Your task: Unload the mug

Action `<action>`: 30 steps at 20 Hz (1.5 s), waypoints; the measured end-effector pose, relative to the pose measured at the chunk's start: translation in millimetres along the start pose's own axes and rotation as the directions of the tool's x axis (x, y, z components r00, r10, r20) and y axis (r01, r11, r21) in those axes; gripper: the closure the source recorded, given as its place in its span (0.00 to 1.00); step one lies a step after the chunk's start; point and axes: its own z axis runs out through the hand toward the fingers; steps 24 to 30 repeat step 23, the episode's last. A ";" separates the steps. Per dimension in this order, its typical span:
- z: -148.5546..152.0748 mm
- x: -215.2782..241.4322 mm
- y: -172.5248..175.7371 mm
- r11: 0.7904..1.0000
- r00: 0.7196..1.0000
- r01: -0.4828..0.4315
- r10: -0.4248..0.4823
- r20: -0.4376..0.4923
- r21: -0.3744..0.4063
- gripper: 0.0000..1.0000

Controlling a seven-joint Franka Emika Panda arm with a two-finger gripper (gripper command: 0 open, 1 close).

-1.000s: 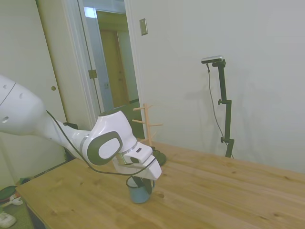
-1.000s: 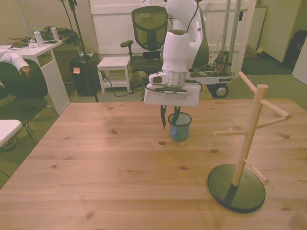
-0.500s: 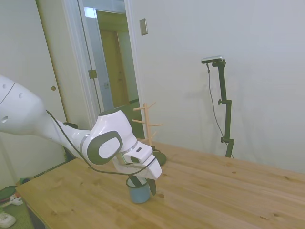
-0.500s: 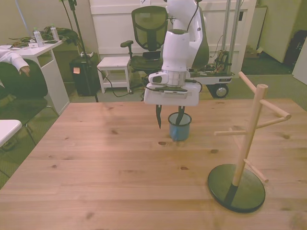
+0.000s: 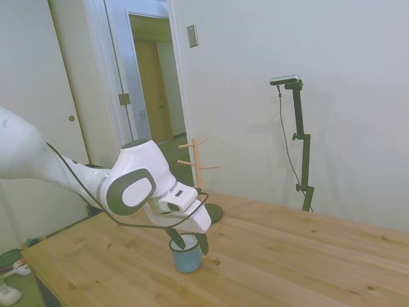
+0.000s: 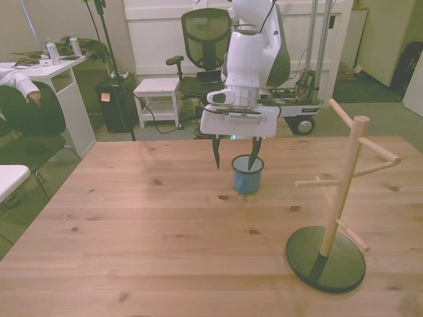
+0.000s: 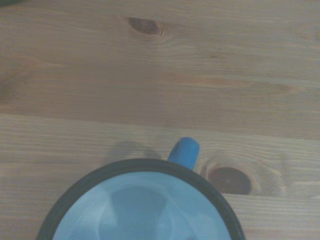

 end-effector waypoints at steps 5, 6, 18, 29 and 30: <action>-19.0 -11.8 8.9 1.000 0.999 -0.005 0.006 -0.032 0.030 0.00; -22.8 -14.0 10.9 0.999 0.999 -0.005 0.007 -0.042 0.040 0.00; -52.2 -66.8 34.7 0.968 0.987 0.145 -0.128 -0.094 0.204 0.00; -67.4 -60.9 35.0 0.940 0.972 0.223 -0.196 -0.129 0.257 0.00; -67.4 -60.9 35.0 0.940 0.972 0.223 -0.196 -0.129 0.257 0.00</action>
